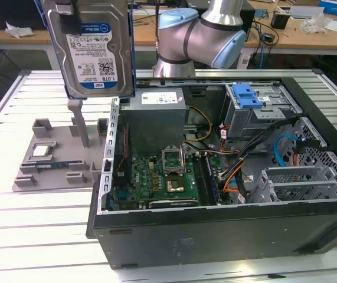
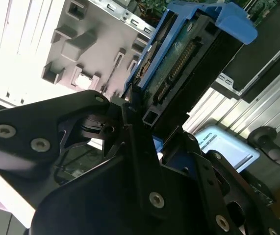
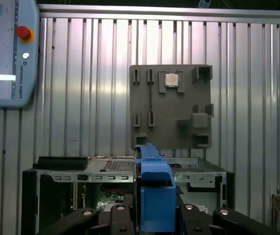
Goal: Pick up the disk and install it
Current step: 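Pick up the disk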
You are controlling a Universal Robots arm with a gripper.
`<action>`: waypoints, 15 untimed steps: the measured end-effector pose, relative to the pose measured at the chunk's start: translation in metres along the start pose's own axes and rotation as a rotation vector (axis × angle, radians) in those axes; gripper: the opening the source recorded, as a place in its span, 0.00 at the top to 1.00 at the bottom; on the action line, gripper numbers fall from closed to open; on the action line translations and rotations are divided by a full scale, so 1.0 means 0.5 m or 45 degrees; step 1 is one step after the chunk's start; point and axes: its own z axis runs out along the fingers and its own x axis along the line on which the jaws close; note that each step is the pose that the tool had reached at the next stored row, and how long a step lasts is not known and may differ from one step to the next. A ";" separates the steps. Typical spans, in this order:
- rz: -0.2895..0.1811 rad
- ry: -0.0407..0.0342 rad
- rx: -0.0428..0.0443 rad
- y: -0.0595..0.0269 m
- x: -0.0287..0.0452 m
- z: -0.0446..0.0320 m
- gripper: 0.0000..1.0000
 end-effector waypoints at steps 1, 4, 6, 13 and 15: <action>0.000 0.0001 0.000 -0.001 0.004 0.000 0.64; 0.000 0.0002 0.000 -0.004 0.015 0.000 0.64; 0.000 0.0003 0.000 -0.006 0.025 0.000 0.64; 0.000 0.0002 0.000 -0.014 0.065 0.001 0.64; 0.000 0.0002 0.000 -0.017 0.077 0.001 0.64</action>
